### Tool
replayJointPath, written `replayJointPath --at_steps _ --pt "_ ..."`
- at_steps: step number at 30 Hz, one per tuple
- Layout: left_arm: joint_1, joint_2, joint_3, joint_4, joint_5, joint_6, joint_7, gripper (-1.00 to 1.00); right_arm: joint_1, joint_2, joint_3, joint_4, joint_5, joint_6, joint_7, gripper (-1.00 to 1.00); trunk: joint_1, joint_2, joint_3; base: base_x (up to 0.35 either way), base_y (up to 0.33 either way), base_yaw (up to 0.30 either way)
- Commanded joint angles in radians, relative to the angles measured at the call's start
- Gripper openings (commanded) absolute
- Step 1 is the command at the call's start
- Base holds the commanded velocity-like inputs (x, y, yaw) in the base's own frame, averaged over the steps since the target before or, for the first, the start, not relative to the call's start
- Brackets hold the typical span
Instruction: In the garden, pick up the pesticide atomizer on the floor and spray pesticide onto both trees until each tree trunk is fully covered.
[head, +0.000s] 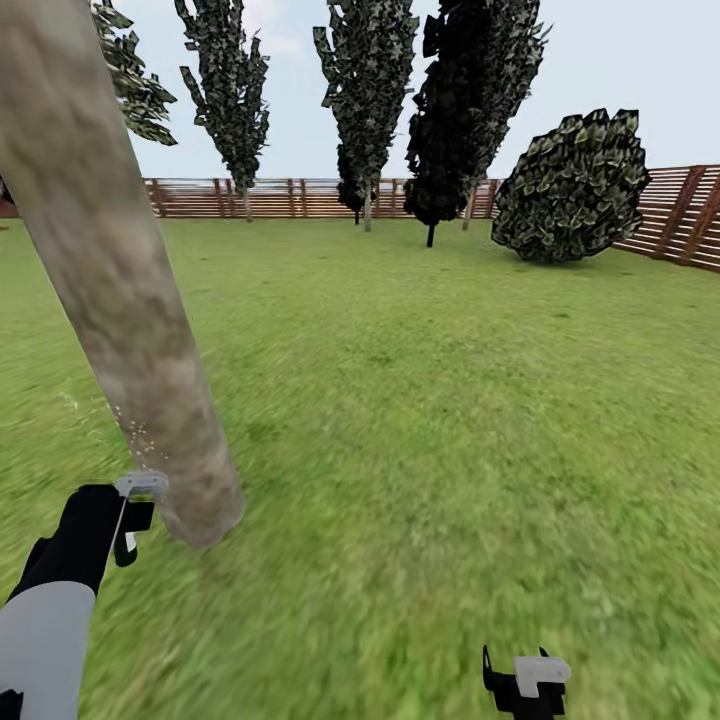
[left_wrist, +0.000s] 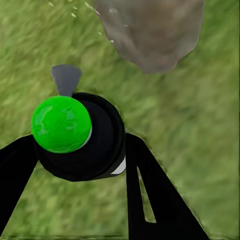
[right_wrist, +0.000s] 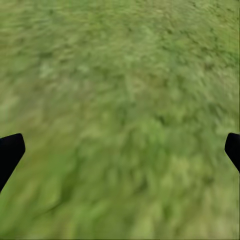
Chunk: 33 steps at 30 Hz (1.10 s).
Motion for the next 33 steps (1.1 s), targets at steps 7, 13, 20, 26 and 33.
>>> replayJointPath --at_steps 7,13,20,26,33 --pt "0.071 -0.017 -0.001 0.016 0.012 -0.114 0.001 -1.0 0.0 0.0 0.0 0.0 0.0 0.0 0.0 1.0 0.0 0.0 0.0 0.027 -0.004 0.002" --pt "0.08 -0.042 0.029 0.034 0.01 -0.121 0.011 -1.0 0.0 0.0 0.0 0.0 0.0 0.0 0.0 1.0 0.0 0.0 0.0 0.0 0.0 0.0" --pt "0.113 -0.053 0.168 0.037 0.005 -0.2 0.042 -1.0 0.0 0.0 0.0 0.0 0.0 0.0 0.0 1.0 0.0 0.0 0.0 0.007 -0.006 0.146" --pt "0.118 -0.075 0.174 0.078 0.006 -0.282 0.044 -1.0 0.0 0.0 0.0 0.0 0.0 0.0 0.0 1.0 0.0 0.0 0.0 0.182 -0.171 0.087" --pt "0.119 -0.075 0.17 0.175 0.007 -0.353 0.121 -1.0 0.0 0.0 0.0 0.0 0.0 -0.001 0.0 1.0 0.0 0.0 0.0 0.227 -0.195 0.001"
